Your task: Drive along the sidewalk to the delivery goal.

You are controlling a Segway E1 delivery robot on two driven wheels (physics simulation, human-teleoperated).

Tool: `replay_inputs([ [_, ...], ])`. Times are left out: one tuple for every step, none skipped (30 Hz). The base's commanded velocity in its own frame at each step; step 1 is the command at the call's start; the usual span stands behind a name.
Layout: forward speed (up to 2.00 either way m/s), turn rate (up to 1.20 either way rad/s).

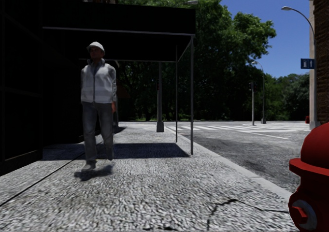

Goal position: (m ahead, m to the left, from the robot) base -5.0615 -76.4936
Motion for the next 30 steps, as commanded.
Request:
replay_inputs([
  [1.34,0.00],
  [1.34,0.00],
  [1.34,0.00],
  [1.34,0.00],
  [1.34,0.00],
  [1.34,0.00],
  [1.34,0.00],
  [1.33,0.00],
  [1.32,0.00],
  [1.32,0.00],
  [1.32,0.00],
  [1.32,0.00],
  [1.32,0.00],
  [1.32,0.00],
  [1.32,0.00],
  [1.32,0.00],
  [1.32,0.00],
  [1.32,0.00],
  [1.32,0.00],
  [1.32,0.00],
  [1.32,0.00],
  [1.32,0.00],
  [1.34,0.00],
  [1.35,0.00],
  [1.39,0.00],
  [1.39,0.00],
  [1.44,0.00],
  [1.48,0.00],
  [1.48,0.00],
  [1.53,0.00],
])
